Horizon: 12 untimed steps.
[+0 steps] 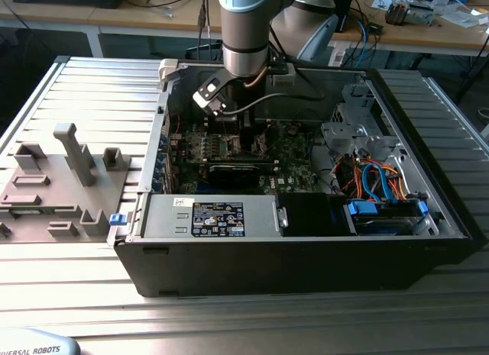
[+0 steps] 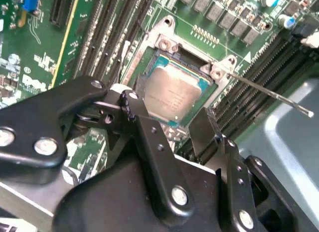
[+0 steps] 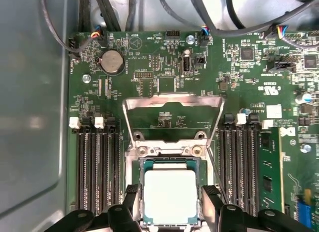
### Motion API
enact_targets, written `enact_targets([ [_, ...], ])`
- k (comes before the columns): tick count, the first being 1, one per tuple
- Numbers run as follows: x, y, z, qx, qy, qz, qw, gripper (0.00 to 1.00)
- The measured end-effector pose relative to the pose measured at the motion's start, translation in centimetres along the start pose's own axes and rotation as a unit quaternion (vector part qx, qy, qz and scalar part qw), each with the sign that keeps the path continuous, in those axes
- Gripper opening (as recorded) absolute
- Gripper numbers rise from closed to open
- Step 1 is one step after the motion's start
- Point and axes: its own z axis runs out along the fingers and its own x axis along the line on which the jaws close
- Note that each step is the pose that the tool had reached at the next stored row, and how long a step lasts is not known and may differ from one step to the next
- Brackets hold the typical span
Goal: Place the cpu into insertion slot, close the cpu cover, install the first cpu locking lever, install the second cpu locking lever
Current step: 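Place the cpu into insertion slot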
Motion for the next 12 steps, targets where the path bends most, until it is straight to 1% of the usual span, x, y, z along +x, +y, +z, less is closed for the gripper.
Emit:
enact_targets([
  [2,0.03,0.00,0.00,0.0000,0.0019,0.000,1.0000,0.62],
  [3,0.10,0.00,-0.01,0.0000,0.0046,0.000,1.0000,0.62],
  [4,0.15,0.00,-0.01,0.0001,0.0061,0.000,1.0000,0.62],
  [6,0.16,0.00,-0.01,0.0001,0.0060,0.000,1.0000,0.47],
  [7,0.10,0.00,-0.01,0.0001,0.0028,-0.001,1.0000,0.35],
  [8,0.02,-0.01,0.00,-0.0001,-0.0030,-0.002,1.0000,0.29],
  [9,-0.05,-0.01,-0.01,-0.0001,-0.0098,-0.004,0.9999,0.17],
  [10,-0.08,0.00,0.00,-0.0001,-0.0128,-0.007,0.9999,0.11],
  [12,-0.08,-0.01,0.08,0.0001,-0.0121,-0.016,0.9998,0.11],
])
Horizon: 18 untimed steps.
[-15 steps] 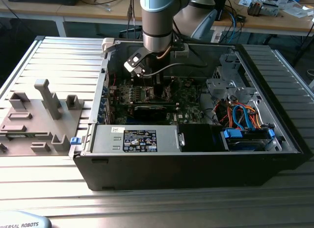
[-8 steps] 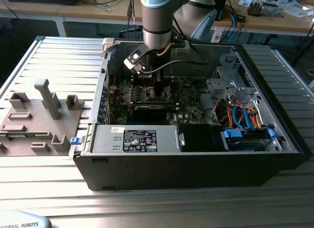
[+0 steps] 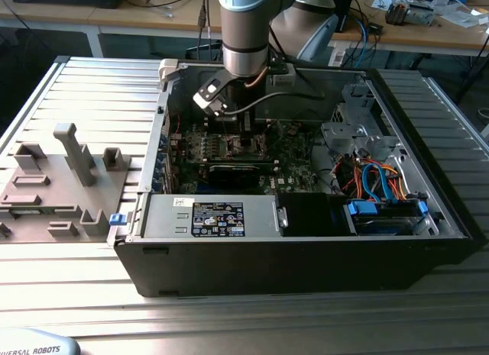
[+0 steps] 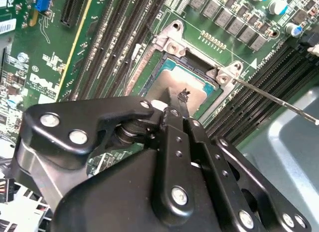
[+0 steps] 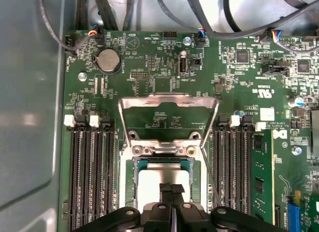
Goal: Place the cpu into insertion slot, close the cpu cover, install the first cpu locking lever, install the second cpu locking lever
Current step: 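Place the cpu into insertion slot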
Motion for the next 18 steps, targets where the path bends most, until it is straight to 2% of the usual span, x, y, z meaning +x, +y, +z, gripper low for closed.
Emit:
enact_targets([
  [3,0.01,0.00,0.08,-0.0006,0.0017,-0.022,0.9997,0.11],
  [13,0.03,-0.06,0.81,0.0002,0.0018,-0.024,0.9997,0.11],
  [14,0.00,0.04,-0.14,0.0001,0.0019,-0.024,0.9997,0.11],
  [15,-0.03,0.66,-0.39,0.0331,0.0031,-0.025,0.9991,0.11],
  [16,-0.04,0.98,-0.45,0.0374,0.0033,-0.025,0.9990,0.11],
  [18,-0.04,1.51,-0.53,0.0424,0.0036,-0.025,0.9988,0.11],
])
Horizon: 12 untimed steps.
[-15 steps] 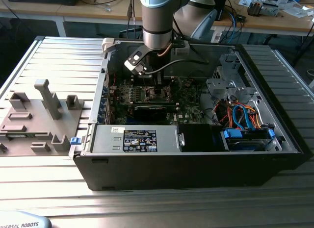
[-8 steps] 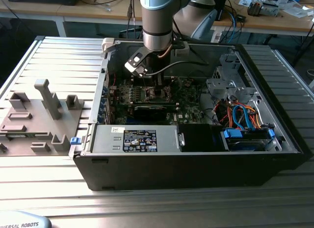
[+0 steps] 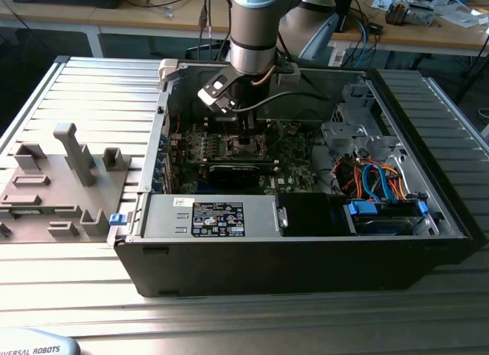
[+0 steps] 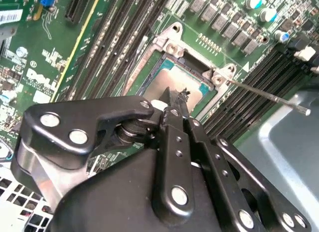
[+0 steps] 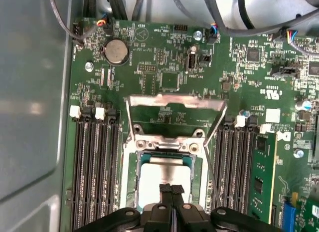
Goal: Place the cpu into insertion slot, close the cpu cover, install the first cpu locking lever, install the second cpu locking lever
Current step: 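Place the cpu into insertion slot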
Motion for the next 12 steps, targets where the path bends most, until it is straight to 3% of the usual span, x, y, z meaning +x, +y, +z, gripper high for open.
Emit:
enact_targets([
  [4,-0.02,0.45,-0.60,0.0038,0.0002,0.000,1.0000,0.11],
  [12,-0.08,0.46,-3.33,0.0039,0.0003,0.000,1.0000,0.11],
])
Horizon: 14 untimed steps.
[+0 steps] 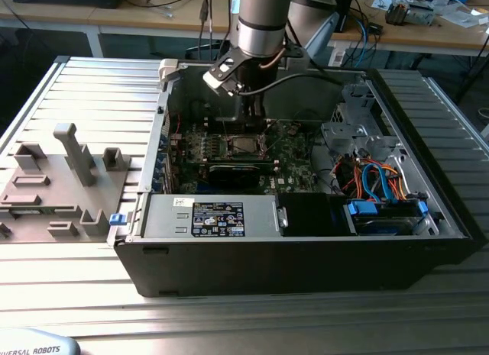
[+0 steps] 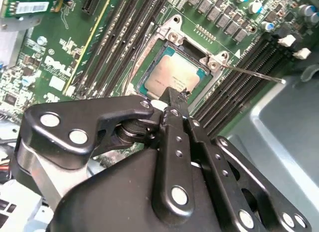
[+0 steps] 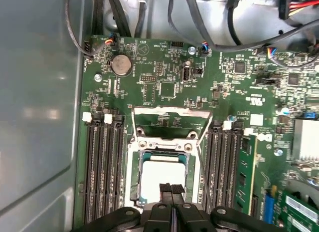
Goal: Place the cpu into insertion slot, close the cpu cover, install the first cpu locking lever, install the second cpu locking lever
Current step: 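Place the cpu into insertion slot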
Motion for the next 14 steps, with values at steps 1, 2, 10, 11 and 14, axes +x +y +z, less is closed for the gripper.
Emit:
enact_targets([
  [1,-0.01,-0.01,-0.32,0.0000,0.0000,0.000,1.0000,0.11],
  [2,-0.02,-0.01,-0.57,0.0001,-0.0001,0.000,1.0000,0.11],
  [10,-0.09,-0.05,-2.93,-0.0001,0.0001,0.000,1.0000,0.11],
  [11,-0.08,-0.05,-2.93,-0.0001,0.0001,0.000,1.0000,0.11],
  [14,-0.09,-0.06,-2.98,0.0000,-0.0001,0.000,1.0000,0.11],
])
